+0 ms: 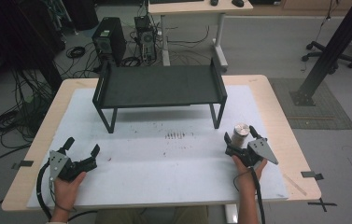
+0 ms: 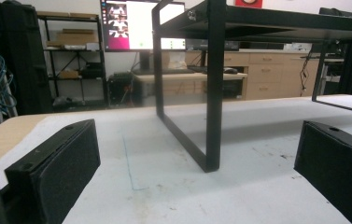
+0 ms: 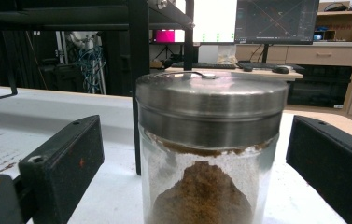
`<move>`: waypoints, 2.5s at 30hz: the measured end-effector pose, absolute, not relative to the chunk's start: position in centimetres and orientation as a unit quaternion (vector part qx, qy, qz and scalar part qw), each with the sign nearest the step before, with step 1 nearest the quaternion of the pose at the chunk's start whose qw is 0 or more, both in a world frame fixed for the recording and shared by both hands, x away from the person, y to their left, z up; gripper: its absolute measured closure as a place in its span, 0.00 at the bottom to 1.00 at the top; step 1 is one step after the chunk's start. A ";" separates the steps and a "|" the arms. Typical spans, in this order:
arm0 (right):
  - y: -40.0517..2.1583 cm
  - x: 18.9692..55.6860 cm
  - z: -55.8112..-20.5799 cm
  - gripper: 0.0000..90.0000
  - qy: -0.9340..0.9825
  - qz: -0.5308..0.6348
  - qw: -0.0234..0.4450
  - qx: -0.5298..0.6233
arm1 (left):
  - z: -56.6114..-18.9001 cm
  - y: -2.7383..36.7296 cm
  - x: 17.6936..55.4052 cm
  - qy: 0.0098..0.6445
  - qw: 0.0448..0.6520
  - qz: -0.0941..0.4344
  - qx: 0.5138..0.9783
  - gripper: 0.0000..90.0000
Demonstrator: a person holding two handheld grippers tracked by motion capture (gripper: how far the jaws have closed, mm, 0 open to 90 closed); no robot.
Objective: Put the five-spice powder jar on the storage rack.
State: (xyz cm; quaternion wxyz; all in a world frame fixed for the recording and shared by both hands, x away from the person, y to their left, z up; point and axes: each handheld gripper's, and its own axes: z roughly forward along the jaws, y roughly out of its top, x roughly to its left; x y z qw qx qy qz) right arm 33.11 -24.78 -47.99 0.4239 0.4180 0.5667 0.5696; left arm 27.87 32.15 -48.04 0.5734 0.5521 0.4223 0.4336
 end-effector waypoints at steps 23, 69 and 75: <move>-24.8 33.1 -48.0 0.04 0.567 0.570 0.424 0.417 | -48.0 32.2 27.9 0.422 0.573 0.434 0.552 0.00; -24.8 33.1 -48.0 0.08 0.568 0.571 0.422 0.416 | -48.0 32.2 27.9 0.422 0.574 0.434 0.552 0.00; -24.8 33.1 -48.0 0.18 0.570 0.571 0.420 0.415 | -48.0 32.2 27.9 0.422 0.573 0.434 0.552 0.00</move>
